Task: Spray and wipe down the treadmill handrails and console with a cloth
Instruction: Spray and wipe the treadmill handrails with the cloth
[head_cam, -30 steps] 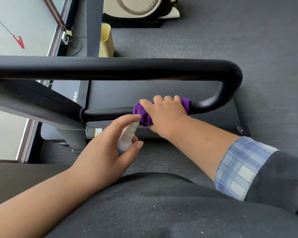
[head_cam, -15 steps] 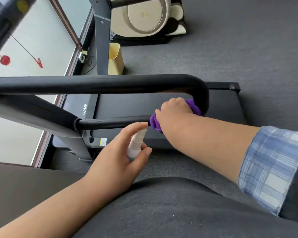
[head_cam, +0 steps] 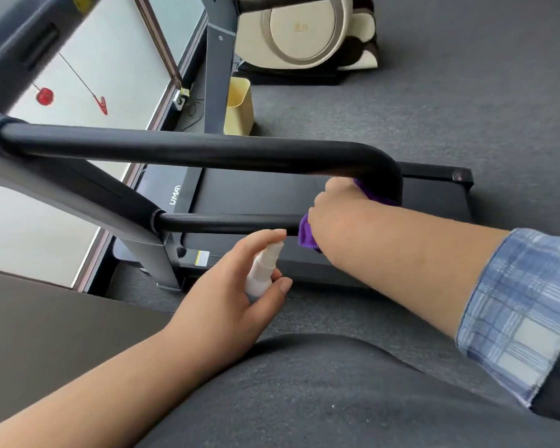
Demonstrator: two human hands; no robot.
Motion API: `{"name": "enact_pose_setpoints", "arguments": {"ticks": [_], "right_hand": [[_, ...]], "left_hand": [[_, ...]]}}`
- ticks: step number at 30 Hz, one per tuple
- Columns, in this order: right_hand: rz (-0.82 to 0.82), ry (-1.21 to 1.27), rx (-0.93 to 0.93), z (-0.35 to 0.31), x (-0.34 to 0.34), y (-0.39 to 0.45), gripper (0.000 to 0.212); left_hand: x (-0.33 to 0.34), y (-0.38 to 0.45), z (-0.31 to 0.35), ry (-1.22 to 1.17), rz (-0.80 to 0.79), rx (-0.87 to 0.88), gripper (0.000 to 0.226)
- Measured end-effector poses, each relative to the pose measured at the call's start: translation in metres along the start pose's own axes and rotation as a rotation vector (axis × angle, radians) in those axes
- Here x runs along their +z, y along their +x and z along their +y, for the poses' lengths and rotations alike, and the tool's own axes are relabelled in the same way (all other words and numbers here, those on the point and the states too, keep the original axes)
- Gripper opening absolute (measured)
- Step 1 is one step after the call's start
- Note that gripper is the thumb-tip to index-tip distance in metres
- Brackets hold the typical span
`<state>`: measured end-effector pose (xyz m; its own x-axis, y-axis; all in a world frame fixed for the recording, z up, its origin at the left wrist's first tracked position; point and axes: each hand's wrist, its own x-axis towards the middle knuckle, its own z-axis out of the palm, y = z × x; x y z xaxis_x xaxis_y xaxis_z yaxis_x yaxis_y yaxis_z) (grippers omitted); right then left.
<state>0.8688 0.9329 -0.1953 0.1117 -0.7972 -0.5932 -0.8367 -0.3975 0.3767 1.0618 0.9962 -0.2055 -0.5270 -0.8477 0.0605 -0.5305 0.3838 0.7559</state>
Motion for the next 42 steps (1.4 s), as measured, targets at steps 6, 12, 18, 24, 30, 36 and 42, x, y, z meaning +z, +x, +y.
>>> {"name": "enact_pose_setpoints", "arguments": {"ticks": [6,12,18,24,30,36,42], "right_hand": [[0.111,0.341,0.173,-0.011,0.029,0.021,0.065],[0.471,0.335,0.198,-0.025,0.072,0.03,0.079],[0.57,0.746,0.121,-0.036,0.057,0.044,0.075],[0.53,0.619,0.044,-0.038,0.05,0.046,0.098],[0.509,0.374,0.15,-0.028,0.069,0.03,0.083],[0.485,0.34,0.155,-0.048,0.057,0.047,0.102],[0.442,0.297,0.098,-0.058,0.033,0.069,0.087]], "left_hand": [[-0.002,-0.005,-0.005,0.023,0.02,-0.014,0.055],[-0.011,-0.018,-0.019,0.025,0.047,-0.065,0.057],[-0.018,-0.026,-0.024,0.04,0.055,-0.111,0.057],[-0.012,-0.025,-0.024,0.009,0.036,-0.107,0.058],[-0.007,-0.014,-0.02,-0.022,0.009,-0.086,0.062],[-0.017,-0.015,-0.028,-0.023,0.009,-0.075,0.063],[-0.041,-0.021,-0.049,-0.034,0.028,-0.102,0.061]]}}
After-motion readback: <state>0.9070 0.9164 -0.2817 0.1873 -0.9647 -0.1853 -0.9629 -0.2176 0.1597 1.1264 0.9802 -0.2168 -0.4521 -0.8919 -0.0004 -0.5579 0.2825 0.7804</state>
